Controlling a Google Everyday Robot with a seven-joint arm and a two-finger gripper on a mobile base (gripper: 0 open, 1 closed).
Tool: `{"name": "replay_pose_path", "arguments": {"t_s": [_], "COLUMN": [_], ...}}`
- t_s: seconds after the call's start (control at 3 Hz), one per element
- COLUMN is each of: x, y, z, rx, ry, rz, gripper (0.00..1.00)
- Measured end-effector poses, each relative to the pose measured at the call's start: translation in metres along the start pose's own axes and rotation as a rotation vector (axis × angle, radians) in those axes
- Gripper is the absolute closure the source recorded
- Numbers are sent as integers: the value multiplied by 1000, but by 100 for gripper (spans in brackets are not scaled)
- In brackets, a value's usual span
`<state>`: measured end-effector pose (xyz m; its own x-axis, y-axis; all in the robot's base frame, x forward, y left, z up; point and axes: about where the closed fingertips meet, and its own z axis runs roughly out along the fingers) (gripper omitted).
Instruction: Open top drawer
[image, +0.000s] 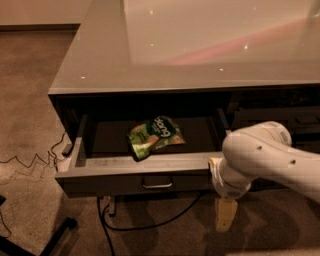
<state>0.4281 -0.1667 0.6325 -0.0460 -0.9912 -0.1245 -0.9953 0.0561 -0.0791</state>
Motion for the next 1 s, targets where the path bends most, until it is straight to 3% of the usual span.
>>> {"name": "replay_pose_path", "arguments": {"t_s": [0.33, 1.0], "x": [3, 1], "y": [6, 6], "z": [-2, -12], "rx": [6, 8], "ry": [7, 7], "rz": [2, 4], "gripper": [34, 80]}}
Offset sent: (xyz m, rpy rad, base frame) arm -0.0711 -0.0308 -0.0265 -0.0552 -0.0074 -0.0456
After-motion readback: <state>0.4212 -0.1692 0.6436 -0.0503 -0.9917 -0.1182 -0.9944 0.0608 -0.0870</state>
